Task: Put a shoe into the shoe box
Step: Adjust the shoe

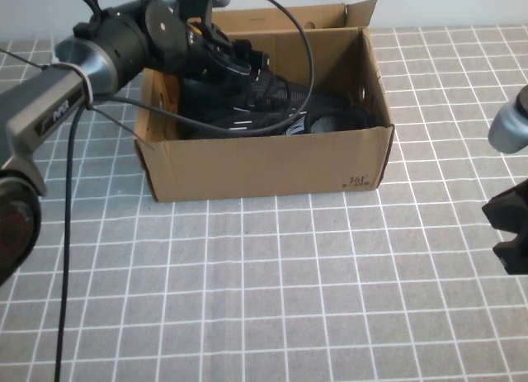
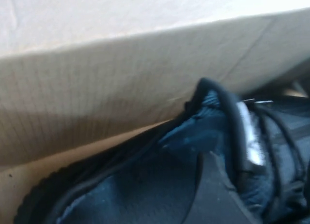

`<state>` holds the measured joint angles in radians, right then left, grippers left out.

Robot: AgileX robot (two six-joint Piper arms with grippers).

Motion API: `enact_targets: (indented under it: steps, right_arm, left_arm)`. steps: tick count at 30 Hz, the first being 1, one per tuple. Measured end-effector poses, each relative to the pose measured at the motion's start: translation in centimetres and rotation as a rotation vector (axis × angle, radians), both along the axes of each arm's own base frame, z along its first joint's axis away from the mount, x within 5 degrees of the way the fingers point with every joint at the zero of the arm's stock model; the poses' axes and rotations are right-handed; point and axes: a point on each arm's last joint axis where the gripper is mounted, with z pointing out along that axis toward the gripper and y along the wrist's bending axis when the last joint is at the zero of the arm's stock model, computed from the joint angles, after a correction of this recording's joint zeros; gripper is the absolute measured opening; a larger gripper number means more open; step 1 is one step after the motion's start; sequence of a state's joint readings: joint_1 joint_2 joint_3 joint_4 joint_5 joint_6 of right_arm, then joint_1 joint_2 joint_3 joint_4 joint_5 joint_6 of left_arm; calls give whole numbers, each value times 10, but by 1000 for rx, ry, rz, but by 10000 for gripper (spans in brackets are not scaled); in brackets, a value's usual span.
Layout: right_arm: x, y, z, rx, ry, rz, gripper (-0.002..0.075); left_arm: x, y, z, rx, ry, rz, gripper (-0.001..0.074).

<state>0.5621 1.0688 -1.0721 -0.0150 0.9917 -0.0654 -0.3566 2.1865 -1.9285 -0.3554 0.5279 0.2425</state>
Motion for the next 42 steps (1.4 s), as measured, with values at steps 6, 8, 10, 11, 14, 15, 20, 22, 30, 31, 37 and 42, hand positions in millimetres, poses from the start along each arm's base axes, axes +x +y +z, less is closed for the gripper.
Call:
enact_targets:
  steps: [6, 8, 10, 11, 14, 15, 20, 22, 30, 31, 37, 42]
  right_arm:
    - [1, 0, 0, -2, -10, 9, -16]
    - [1, 1, 1, 1, -15, 9, -16]
    - [1, 1, 1, 3, -19, 9, -16]
    - [2, 1, 1, 4, -20, 9, -16]
    - [2, 1, 1, 4, -23, 10, -16]
    - [2, 1, 1, 5, -22, 10, -16]
    - [1, 2, 1, 16, -16, 13, -16]
    - [1, 2, 1, 16, -16, 13, -16]
    - [1, 3, 1, 27, -9, 14, -16]
    - [1, 3, 1, 28, -8, 14, -16]
    - [0, 3, 1, 31, -6, 14, -16]
    - [0, 3, 1, 33, -5, 14, -16]
  left_arm:
    - [6, 0, -7, -31, -7, 26, 345]
    - [6, -1, -7, -57, -3, 34, 345]
    - [6, -2, -9, -77, 6, 40, 345]
    - [6, -2, -9, -87, 10, 43, 345]
    - [8, -3, -16, -98, 27, 48, 345]
    - [9, -3, -18, -98, 29, 49, 345]
    - [12, -4, -32, -94, 48, 53, 344]
    - [13, -5, -36, -106, 54, 59, 336]
    - [22, -6, -37, -187, -20, 123, 188]
    - [22, -6, -38, -190, -17, 123, 159]
    - [23, -8, -41, -183, -31, 95, 16]
    - [24, -9, -39, -167, -79, 35, 3]
